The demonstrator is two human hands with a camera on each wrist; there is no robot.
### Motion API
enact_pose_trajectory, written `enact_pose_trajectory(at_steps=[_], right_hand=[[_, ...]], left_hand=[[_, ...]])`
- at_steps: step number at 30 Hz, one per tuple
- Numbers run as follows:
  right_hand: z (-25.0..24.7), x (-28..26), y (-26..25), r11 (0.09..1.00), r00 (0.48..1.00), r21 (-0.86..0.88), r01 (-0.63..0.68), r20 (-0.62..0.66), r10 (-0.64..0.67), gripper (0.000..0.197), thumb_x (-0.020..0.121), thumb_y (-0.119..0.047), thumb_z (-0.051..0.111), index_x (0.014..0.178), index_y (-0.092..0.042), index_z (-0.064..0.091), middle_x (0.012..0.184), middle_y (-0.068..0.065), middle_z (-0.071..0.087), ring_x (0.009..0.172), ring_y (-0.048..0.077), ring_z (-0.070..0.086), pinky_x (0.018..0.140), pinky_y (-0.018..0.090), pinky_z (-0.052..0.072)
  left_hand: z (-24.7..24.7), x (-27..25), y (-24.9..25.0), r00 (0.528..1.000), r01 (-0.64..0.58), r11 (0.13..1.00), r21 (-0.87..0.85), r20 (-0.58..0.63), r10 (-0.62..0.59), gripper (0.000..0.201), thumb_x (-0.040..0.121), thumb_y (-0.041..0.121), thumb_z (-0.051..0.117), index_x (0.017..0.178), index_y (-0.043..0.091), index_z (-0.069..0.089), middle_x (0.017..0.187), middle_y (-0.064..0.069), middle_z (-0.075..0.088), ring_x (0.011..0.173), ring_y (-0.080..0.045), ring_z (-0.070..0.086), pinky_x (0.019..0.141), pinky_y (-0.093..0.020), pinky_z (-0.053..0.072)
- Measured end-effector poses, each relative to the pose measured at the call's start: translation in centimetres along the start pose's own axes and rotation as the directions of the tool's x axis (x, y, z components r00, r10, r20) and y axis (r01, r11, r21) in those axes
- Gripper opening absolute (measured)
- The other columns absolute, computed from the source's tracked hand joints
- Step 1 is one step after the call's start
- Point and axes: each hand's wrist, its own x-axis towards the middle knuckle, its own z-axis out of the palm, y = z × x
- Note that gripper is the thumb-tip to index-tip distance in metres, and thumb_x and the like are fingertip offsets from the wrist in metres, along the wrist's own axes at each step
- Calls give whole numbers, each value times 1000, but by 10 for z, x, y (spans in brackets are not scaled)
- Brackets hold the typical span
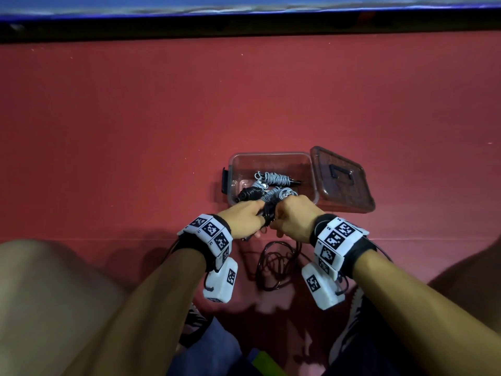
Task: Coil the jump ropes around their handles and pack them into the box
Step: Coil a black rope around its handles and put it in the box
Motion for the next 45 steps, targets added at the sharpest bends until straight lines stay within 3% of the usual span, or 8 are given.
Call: enact_pose_trajectory(at_steps=[4,9,13,21,26,32,41,45], right_hand=[[-1,-1,1,1000,1000,2,-19,8,19,27,89,-24,68,62,-21,65,72,-2,75,67,8,62,71,25,52],[-6,-1,0,1000,1000,27,1,12,-1,16,90,-23,66,76,-16,69,84,2,75,83,17,65,71,26,47],[-7,0,1,999,1000,45,23,17,-24,16,90,-17,62,103,-16,72,101,5,72,93,19,62,79,27,50],[-4,1,2,988,999,149,36,10,-38,13,85,-11,71,91,-16,61,80,-1,70,65,11,63,56,18,48],[-3,2,4,992,994,104,76,65,-83,22,87,-2,56,94,-21,66,92,0,74,88,16,68,81,29,56],[-5,0,7,974,989,173,144,8,-148,17,83,-3,66,84,-19,69,73,-11,71,75,2,67,72,8,47],[-8,5,27,895,981,438,89,-195,-2,12,75,-21,86,72,-26,76,71,-10,74,67,-5,63,72,6,45],[-6,4,29,745,978,658,108,-207,41,11,79,-12,83,73,-19,77,66,-1,72,57,2,61,62,17,49]], left_hand=[[0,0,-3,1000,-5,1000,-25,0,5,24,100,33,52,111,13,59,91,-8,76,75,-12,74,77,-38,58],[3,2,-4,989,-58,998,-14,-140,56,15,102,23,58,88,19,58,82,-1,72,62,-6,65,65,-18,52],[1,7,-17,987,44,995,94,-160,-28,17,97,31,63,86,18,60,84,-7,73,74,-21,71,81,-41,60],[4,-3,-8,998,46,940,339,-55,-29,21,96,36,64,100,16,66,92,-1,73,91,-23,69,97,-41,51],[-1,-7,-6,997,53,936,349,30,-68,24,93,35,70,115,25,69,91,3,70,99,-25,70,94,-37,54],[1,-5,-4,990,-59,912,407,138,2,25,89,34,74,111,24,72,91,3,63,92,-22,61,89,-35,52],[-8,-6,-22,981,-89,983,-159,156,114,30,88,10,76,116,21,75,105,10,77,96,0,67,107,-32,45],[-11,-9,-23,982,-87,923,-375,125,144,34,89,0,72,122,9,72,112,-7,76,97,-7,69,102,-27,50]])
